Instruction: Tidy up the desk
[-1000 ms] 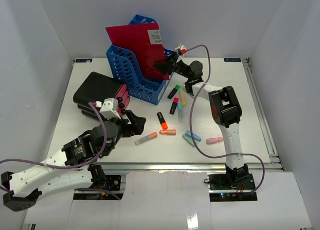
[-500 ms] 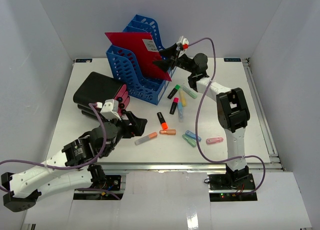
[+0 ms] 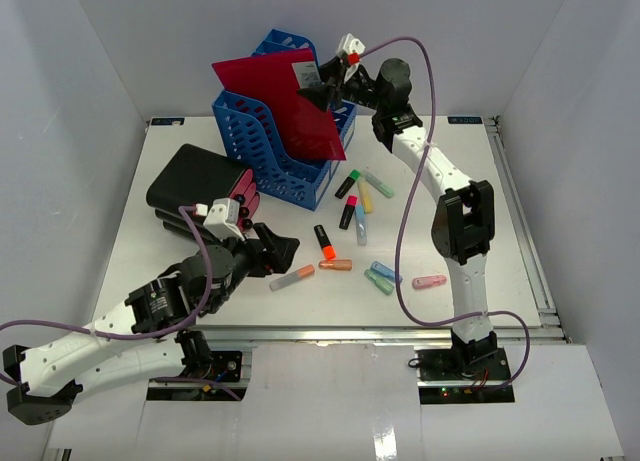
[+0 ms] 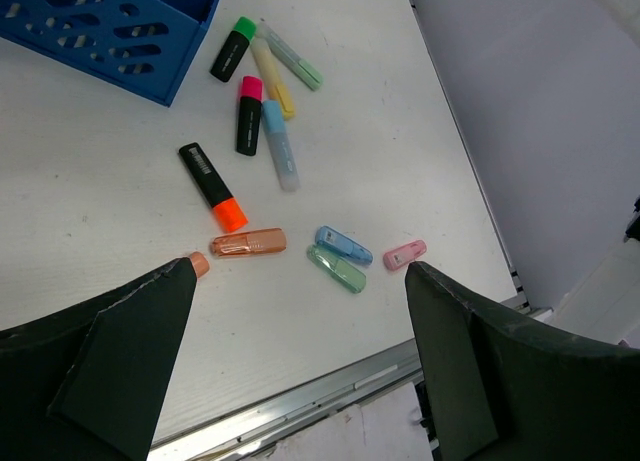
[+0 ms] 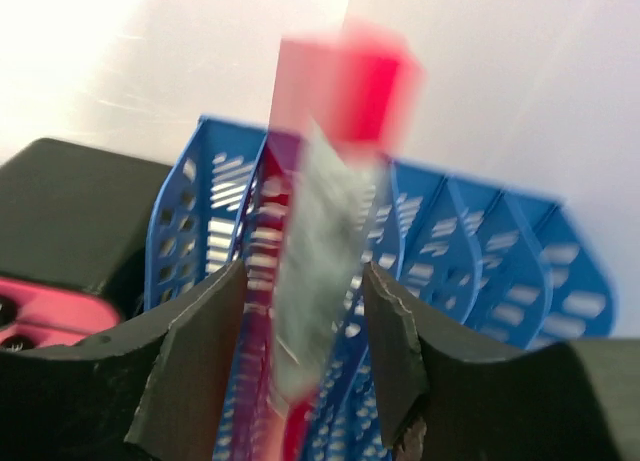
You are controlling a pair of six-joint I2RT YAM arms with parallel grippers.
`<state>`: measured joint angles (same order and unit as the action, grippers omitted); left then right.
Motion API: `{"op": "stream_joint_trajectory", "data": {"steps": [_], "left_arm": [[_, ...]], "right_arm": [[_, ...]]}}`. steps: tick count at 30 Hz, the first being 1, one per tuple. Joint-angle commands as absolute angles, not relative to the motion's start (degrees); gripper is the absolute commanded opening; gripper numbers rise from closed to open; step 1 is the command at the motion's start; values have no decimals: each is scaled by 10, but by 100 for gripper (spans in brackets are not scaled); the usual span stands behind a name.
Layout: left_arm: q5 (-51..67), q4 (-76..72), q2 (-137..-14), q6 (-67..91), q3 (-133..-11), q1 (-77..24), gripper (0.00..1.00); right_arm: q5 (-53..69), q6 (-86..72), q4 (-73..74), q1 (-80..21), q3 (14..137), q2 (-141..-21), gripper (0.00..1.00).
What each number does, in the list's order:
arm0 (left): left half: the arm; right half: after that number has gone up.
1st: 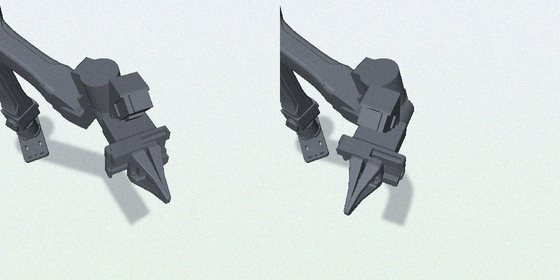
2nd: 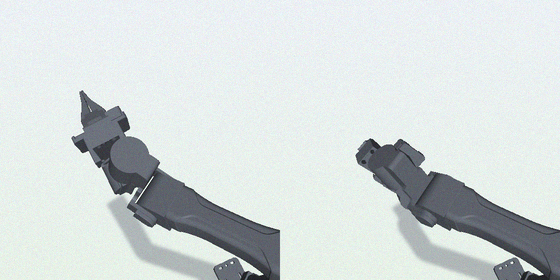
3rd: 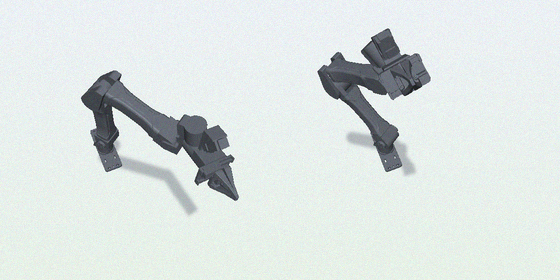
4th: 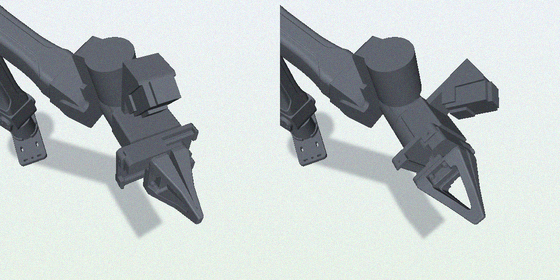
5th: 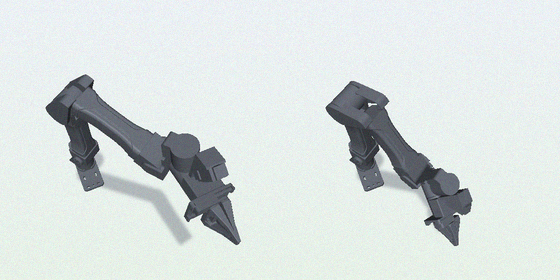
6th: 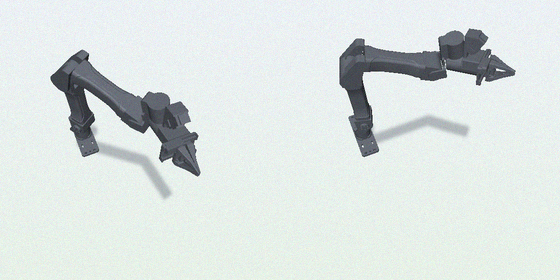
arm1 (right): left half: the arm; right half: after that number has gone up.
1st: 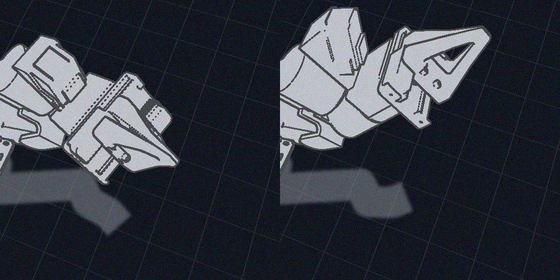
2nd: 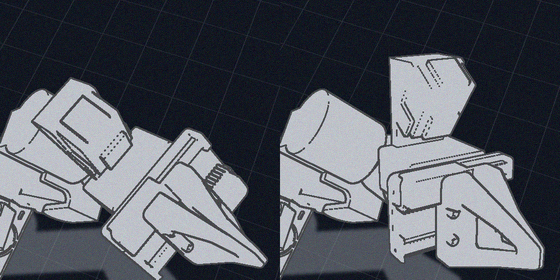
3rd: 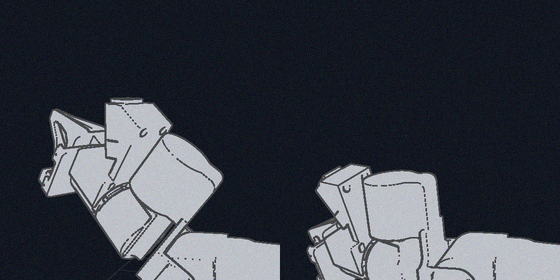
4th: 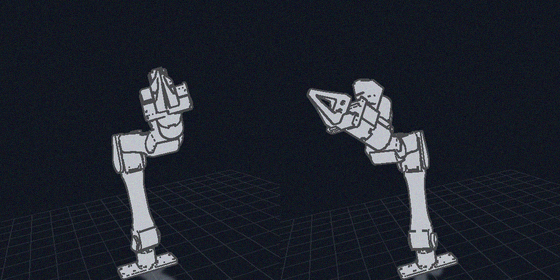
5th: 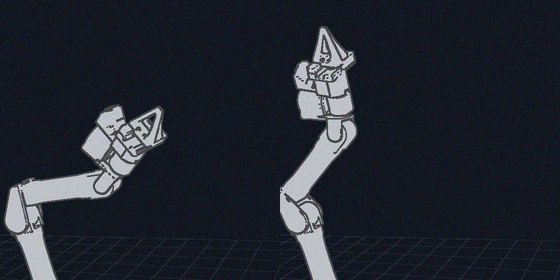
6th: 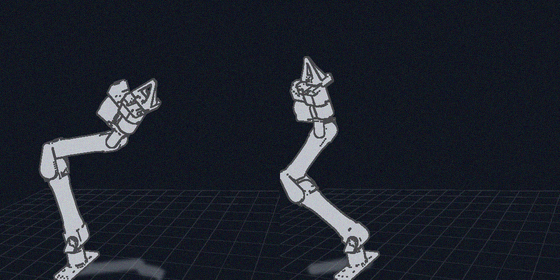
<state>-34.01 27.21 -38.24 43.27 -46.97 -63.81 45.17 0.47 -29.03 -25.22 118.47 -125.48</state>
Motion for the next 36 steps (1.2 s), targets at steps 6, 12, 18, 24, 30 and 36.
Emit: {"op": "stream_joint_trajectory", "data": {"steps": [6,12,18,24,30,36], "left_arm": [[-313,246,-381,421,-460,-636,98],[-304,235,-383,419,-456,-636,98],[-301,231,-385,417,-458,-637,98],[-301,225,-390,411,-466,-636,98],[-301,224,-393,411,-465,-636,98],[-301,222,-389,413,-460,-636,98]], "right_arm": [[437,64,-143,-272,1270,-1275,37],[454,51,-178,-270,1216,-1241,8],[455,14,-229,-265,1250,-1237,8],[446,-51,-307,-257,1256,-1235,8],[439,-121,-396,-253,1245,-1243,8],[420,-221,-500,-250,1215,-1253,8]]}}
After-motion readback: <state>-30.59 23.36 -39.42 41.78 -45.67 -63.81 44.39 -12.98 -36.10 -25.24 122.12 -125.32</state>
